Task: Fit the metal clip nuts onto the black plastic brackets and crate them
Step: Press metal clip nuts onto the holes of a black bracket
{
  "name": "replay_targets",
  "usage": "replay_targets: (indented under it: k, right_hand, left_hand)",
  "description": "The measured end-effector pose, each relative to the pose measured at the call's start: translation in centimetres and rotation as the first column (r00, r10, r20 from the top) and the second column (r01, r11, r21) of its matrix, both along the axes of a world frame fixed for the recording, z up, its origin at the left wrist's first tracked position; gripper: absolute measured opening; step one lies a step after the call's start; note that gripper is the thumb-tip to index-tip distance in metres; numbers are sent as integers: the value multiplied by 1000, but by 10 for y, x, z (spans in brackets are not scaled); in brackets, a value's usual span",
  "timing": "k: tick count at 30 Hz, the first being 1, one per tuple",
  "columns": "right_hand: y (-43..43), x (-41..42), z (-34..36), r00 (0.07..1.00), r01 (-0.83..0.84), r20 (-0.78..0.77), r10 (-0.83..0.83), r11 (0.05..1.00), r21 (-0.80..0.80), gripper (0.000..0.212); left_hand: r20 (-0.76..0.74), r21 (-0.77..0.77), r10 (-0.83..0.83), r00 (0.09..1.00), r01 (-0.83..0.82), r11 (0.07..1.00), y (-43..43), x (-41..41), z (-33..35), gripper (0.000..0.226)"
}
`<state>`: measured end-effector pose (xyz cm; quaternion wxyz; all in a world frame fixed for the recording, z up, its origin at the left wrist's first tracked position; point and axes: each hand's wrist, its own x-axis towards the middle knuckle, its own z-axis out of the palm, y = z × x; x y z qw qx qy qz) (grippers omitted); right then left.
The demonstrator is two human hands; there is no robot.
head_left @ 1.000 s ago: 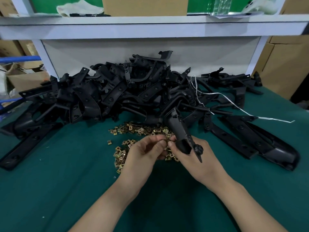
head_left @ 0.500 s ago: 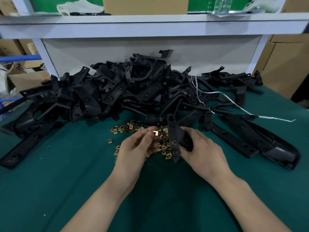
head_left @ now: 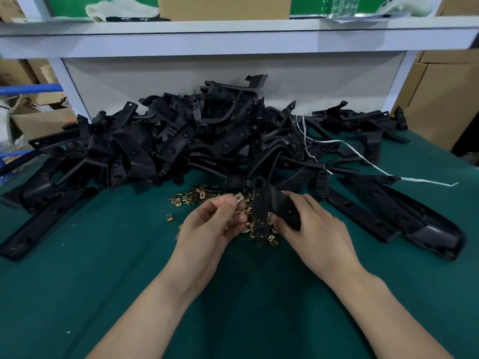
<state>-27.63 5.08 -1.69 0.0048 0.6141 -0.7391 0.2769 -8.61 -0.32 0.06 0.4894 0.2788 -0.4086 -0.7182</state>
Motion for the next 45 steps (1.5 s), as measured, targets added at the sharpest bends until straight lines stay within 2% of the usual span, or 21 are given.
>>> replay_targets:
  k: [5, 8, 12, 17, 22, 25, 28, 31, 41, 45]
  right_hand:
    - [0, -2, -2, 999, 13, 44, -11, 999, -34, 49]
    - [0, -2, -2, 999, 21, 40, -20, 999, -34, 48]
    - [1, -2, -2, 998, 24, 53, -23, 999, -27, 50]
    - [1, -2, -2, 999, 27, 47, -25, 999, -34, 48]
    - [0, -2, -1, 999, 36, 34, -34, 998, -43, 48]
    - [0, -2, -1, 999, 36, 28, -35, 998, -47, 47]
    - [0, -1, -2, 999, 30, 28, -29, 999, -41, 44]
    - [0, -1, -3, 999, 17, 29, -16, 1000, -20, 44]
    - [-1, 0, -3, 1000, 15, 12, -15, 1000, 4, 41]
    - [-1, 1, -2, 1000, 7, 15, -7, 1000, 1, 41]
  left_hand:
    - [284, -292, 233, 930, -147, 945, 2, 3, -1, 8]
    - [384, -441, 338, 859, -151, 885, 4, 5, -1, 15]
    - [450, -546, 417, 790, -126, 828, 7, 3, -2, 20]
    - [462, -584, 451, 764, -121, 803, 8, 3, -3, 23]
    - [446, -539, 404, 799, -121, 834, 8, 3, 0, 19]
    - [397, -426, 298, 868, -114, 898, 8, 2, 2, 15]
    - [307, -245, 154, 939, -78, 966, 4, 1, 2, 16]
    - [208, -140, 73, 975, -44, 989, 3, 0, 3, 21]
    - [173, -154, 50, 984, -23, 988, 4, 0, 3, 20]
    - [165, -154, 82, 983, -57, 987, 3, 0, 2, 27]
